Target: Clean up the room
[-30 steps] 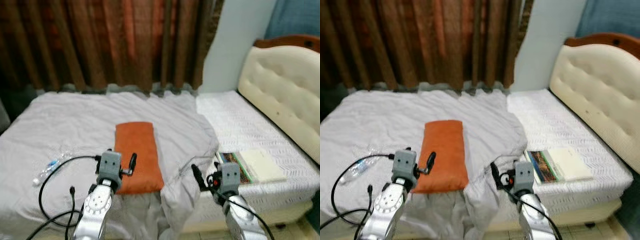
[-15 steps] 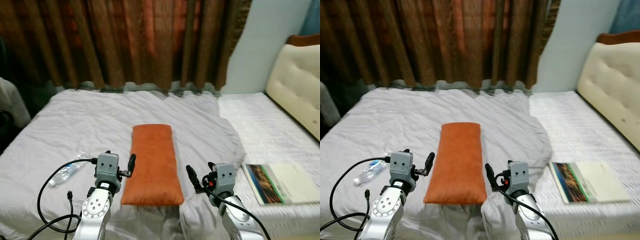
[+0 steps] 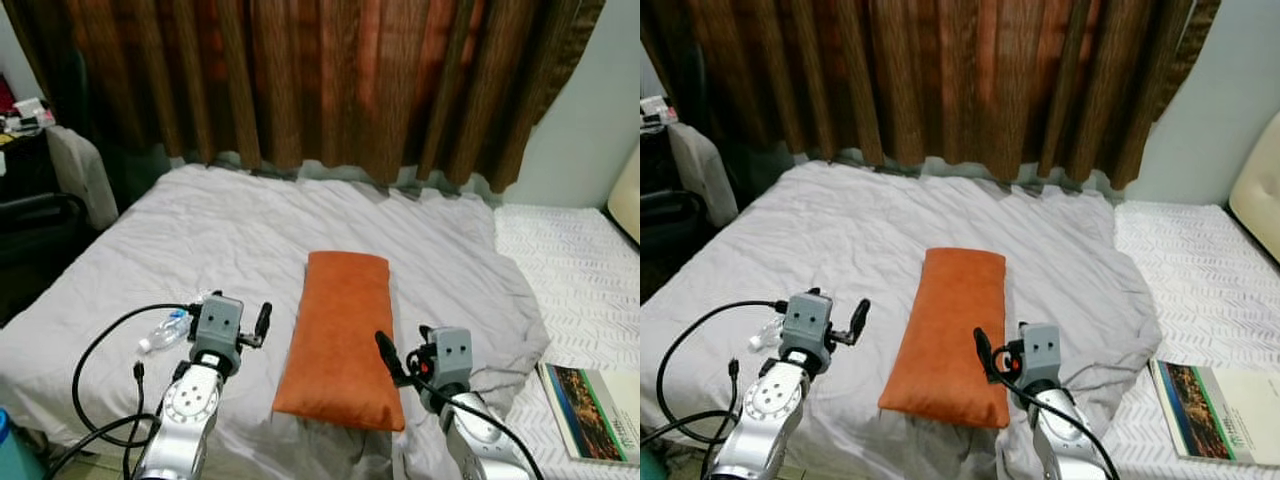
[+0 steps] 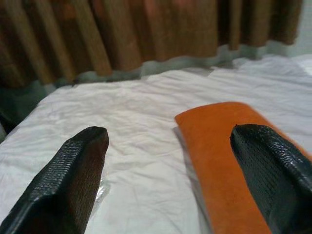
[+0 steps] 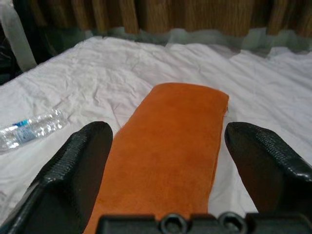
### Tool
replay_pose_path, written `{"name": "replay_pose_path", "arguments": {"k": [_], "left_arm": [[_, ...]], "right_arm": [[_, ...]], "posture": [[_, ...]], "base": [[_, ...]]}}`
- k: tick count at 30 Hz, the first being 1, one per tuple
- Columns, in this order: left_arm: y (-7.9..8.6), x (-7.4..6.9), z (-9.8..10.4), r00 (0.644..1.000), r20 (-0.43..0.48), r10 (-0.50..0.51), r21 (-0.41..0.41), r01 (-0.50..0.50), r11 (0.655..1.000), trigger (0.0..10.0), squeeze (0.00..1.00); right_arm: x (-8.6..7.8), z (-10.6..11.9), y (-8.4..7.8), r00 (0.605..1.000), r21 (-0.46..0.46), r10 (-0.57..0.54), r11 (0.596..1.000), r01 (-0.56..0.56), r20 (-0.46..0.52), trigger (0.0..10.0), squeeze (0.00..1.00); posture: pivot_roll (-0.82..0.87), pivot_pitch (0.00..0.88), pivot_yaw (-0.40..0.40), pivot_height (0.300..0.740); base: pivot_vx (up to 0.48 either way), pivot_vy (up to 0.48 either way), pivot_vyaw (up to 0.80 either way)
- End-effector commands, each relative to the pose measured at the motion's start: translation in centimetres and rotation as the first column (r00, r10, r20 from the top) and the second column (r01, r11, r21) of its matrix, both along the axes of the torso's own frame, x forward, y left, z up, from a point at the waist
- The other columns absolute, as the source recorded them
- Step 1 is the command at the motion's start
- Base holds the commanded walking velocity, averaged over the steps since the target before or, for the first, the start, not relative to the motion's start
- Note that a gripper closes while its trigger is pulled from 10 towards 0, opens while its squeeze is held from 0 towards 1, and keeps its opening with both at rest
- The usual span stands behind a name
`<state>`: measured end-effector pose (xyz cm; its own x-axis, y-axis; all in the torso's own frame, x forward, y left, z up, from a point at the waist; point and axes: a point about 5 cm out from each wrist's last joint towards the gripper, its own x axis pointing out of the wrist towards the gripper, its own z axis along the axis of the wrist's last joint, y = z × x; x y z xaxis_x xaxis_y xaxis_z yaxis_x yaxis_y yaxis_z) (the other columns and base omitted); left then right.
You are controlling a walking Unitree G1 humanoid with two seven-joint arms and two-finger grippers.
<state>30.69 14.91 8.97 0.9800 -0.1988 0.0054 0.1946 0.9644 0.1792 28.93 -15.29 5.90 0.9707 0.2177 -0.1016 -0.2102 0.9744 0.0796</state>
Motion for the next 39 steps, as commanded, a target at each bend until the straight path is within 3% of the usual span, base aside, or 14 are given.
{"name": "replay_pose_path", "arguments": {"k": [1,12,20,23,30,39], "left_arm": [[-0.4,0.4,0.5,1.000,0.013,-0.021,-0.009,0.021,1.000,10.0,0.00],[-0.5,0.0,-0.1,1.000,-0.014,-0.014,-0.078,0.013,0.997,10.0,0.00],[-0.7,-0.1,-0.3,0.999,-0.026,-0.031,-0.079,0.029,0.996,10.0,0.00],[-0.8,0.1,-1.0,0.995,-0.079,-0.066,-0.019,0.065,0.998,10.0,0.00],[-0.3,0.7,-0.5,0.993,-0.077,-0.085,-0.001,0.085,0.996,10.0,0.00],[-0.2,0.8,-0.7,0.995,-0.085,-0.059,-0.013,0.058,0.998,10.0,0.00]], "right_arm": [[-0.1,0.0,-0.5,1.000,-0.010,-0.016,1.000,0.016,0.005,10.0,0.00],[-0.3,0.0,-0.8,0.999,-0.005,-0.047,0.999,0.047,0.021,10.0,0.00],[-0.1,0.1,-0.6,0.999,-0.002,-0.047,0.999,0.047,0.026,10.0,0.00],[0.1,0.1,-0.2,0.999,0.010,-0.037,0.999,0.037,0.015,10.0,0.00],[0.9,0.0,-1.1,0.991,-0.019,-0.133,0.991,0.132,-0.007,10.0,0.00],[1.1,-0.2,-1.0,0.990,-0.061,-0.137,0.989,0.135,-0.017,10.0,0.00]], "posture": [[-0.03,0.000,-0.016,0.740],[-0.03,0.000,-0.017,0.740],[-0.03,0.000,-0.024,0.740],[-0.03,0.000,-0.028,0.740],[-0.03,0.000,-0.020,0.740],[-0.04,0.000,-0.017,0.740]], "base": [[0.454,0.000,0.00],[0.436,0.000,0.00],[0.435,0.000,0.00],[0.000,0.000,0.00],[0.000,0.000,0.00],[0.000,0.000,-0.61]]}}
